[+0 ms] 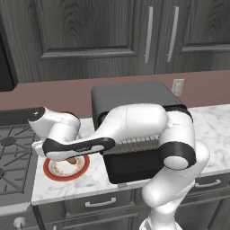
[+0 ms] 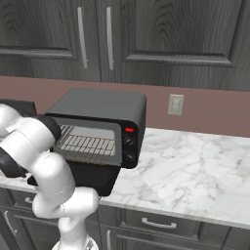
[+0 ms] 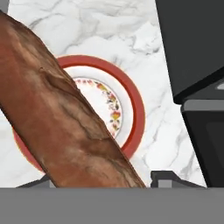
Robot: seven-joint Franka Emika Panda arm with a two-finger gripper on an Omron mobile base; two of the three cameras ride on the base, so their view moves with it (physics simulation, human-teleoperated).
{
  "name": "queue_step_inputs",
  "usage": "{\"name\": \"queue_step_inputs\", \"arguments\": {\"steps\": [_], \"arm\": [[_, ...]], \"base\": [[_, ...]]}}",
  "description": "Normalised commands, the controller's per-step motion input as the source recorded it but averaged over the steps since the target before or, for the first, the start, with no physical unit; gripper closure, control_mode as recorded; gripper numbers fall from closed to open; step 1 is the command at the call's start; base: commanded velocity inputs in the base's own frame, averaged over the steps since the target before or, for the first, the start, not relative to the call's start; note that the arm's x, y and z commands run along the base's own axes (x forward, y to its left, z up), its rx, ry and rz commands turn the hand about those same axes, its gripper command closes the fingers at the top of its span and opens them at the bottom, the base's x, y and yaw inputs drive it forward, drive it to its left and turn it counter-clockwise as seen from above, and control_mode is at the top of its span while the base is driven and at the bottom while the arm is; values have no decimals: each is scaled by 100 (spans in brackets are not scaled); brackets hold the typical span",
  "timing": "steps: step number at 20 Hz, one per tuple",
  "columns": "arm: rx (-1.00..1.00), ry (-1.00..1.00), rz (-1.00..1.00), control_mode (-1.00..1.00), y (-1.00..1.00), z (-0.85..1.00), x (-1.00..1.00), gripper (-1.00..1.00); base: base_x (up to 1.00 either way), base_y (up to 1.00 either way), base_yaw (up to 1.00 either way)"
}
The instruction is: Pull the toaster oven rack outwards. Pick up the baguette from the plate and place it on the toaster oven rack. Close the toaster oven door fully and set the temperature to the lowest setting.
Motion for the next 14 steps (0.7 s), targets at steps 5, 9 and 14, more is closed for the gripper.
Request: {"name": "queue_step_inputs", "arguments": {"steps": [5,9,14], "arm": [[2,-3,2,-100,-26,100,-50,100],[3,0,4,-100,-48,97,-25,100],[6,12,1,-100,-68,55,-14,100]], "base": [[0,0,0],[0,0,0],[0,0,0]]}}
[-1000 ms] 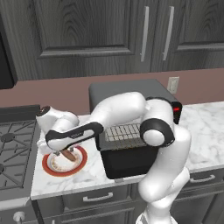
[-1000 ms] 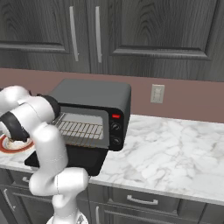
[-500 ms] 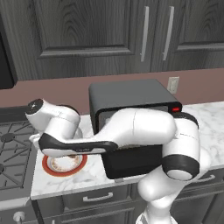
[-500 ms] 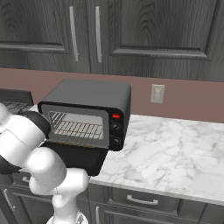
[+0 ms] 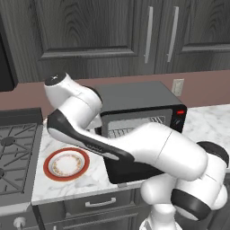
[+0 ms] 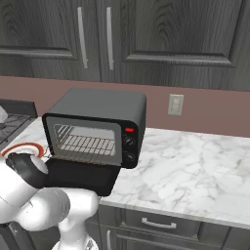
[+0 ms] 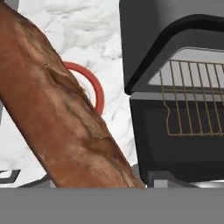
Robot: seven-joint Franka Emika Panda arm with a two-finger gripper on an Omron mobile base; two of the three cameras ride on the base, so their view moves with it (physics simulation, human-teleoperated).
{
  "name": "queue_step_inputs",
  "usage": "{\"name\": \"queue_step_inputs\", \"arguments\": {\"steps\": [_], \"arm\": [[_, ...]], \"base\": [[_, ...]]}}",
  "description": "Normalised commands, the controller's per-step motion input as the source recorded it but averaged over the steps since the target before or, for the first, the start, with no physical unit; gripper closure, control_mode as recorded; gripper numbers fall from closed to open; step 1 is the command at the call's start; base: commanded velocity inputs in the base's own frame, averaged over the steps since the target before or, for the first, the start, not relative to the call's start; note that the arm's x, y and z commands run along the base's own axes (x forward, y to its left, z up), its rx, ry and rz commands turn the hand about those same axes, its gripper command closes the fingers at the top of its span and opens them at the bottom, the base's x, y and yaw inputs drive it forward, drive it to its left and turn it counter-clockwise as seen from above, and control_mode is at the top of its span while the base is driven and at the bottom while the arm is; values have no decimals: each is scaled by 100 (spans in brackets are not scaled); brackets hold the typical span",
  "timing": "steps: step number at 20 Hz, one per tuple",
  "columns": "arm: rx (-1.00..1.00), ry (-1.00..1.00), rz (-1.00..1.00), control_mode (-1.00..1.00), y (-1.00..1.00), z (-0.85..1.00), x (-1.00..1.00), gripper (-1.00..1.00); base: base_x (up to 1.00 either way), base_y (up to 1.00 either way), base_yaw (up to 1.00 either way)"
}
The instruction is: Pull the toaster oven rack outwards. Pick up the baguette from the plate and place it on the toaster oven rack. Close the toaster oven door fully and set the temperature to the lowest setting.
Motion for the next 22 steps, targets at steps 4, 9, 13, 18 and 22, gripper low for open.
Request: {"name": "queue_step_inputs", "arguments": {"steps": [4,9,13,18,22], "arm": [[3,14,3,-100,-83,10,-6,100],[0,3,16,-100,-87,0,-1,100],[-3,0,21,-100,-79,0,0,100],[-9,0,24,-100,-64,0,0,100],[-5,0,32,-100,-54,-1,10,100]], "base": [[0,0,0],[0,0,0],[0,0,0],[0,0,0],[0,0,0]]}}
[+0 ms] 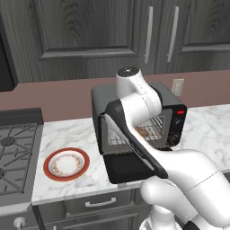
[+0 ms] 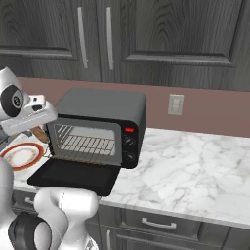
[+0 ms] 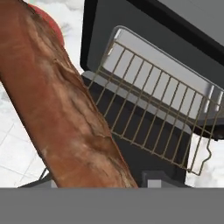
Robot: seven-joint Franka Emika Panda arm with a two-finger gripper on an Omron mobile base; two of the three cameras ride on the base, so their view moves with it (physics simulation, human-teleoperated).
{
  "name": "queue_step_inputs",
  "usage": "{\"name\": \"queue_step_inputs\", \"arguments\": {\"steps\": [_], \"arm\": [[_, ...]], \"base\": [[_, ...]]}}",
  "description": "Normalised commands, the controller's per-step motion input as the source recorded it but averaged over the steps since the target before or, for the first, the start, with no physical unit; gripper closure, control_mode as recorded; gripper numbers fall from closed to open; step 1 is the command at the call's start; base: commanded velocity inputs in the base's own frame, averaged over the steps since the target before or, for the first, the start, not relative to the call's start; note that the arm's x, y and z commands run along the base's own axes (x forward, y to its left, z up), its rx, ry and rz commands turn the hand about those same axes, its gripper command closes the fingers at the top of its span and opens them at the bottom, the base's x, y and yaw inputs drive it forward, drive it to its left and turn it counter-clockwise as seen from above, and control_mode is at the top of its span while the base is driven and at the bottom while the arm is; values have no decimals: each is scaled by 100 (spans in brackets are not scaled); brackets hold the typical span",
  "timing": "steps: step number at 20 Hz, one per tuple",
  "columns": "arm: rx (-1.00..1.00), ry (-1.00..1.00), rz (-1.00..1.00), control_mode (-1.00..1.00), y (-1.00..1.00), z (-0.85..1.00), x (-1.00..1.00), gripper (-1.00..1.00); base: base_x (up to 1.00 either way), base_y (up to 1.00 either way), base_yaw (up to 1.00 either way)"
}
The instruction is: Pull the toaster oven rack outwards. Pick up the baguette from the plate and place it on the toaster oven rack. Close the toaster oven door fully and set the temperature to the lowest setting.
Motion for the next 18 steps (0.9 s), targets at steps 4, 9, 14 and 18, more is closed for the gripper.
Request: {"name": "queue_step_inputs", "arguments": {"steps": [4,9,14,18], "arm": [[-1,3,28,-100,-41,-7,39,100],[0,5,14,-100,-32,-12,45,100],[0,12,6,-100,-15,-33,37,100],[0,14,3,-100,-11,-44,31,100]], "base": [[0,0,0],[0,0,0],[0,0,0],[0,0,0]]}}
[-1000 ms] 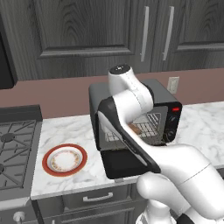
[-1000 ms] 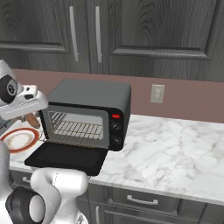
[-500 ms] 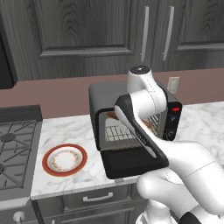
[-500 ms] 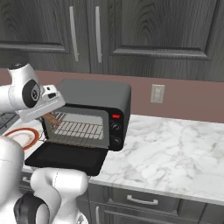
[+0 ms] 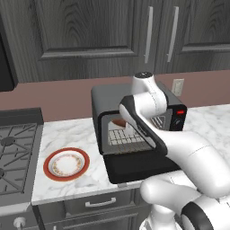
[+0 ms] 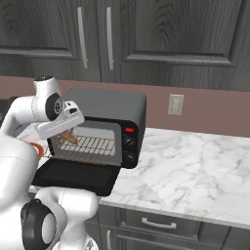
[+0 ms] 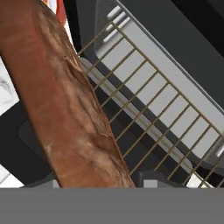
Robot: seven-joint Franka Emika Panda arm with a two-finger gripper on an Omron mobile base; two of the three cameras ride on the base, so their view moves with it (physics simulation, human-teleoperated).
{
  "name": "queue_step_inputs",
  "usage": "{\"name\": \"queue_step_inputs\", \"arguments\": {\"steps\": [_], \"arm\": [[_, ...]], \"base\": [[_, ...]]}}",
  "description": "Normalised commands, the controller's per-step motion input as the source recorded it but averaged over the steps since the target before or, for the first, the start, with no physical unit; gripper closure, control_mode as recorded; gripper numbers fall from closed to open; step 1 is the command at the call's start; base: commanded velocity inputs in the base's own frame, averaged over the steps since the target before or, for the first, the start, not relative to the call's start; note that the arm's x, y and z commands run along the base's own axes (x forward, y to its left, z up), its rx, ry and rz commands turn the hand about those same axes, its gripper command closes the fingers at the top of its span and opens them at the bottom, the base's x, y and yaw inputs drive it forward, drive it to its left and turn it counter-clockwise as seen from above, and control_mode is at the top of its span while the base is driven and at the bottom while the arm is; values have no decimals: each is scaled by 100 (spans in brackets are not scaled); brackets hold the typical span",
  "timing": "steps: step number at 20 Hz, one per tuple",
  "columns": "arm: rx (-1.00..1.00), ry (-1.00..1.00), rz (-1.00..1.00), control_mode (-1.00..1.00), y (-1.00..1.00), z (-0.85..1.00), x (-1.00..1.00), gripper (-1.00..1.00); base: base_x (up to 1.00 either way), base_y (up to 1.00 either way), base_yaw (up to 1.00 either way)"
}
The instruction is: Pull the toaster oven rack outwards. Pick up the baguette from the plate and place it on the toaster oven rack. Close the toaster oven door fully and set the temperature to the lowest setting.
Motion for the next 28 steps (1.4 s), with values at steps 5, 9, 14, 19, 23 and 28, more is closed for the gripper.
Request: {"name": "queue_step_inputs", "arguments": {"steps": [5,9,14,19,23,28], "arm": [[0,8,6,-100,-21,-27,32,100],[0,9,9,-100,-33,-30,28,100],[0,9,12,-100,-33,-28,24,100],[0,8,11,-100,-22,-30,23,100],[0,6,10,-100,-18,-35,13,100],[0,0,9,-100,-5,-42,0,100]], "base": [[0,0,0],[0,0,0],[0,0,0],[0,0,0],[0,0,0],[0,0,0]]}}
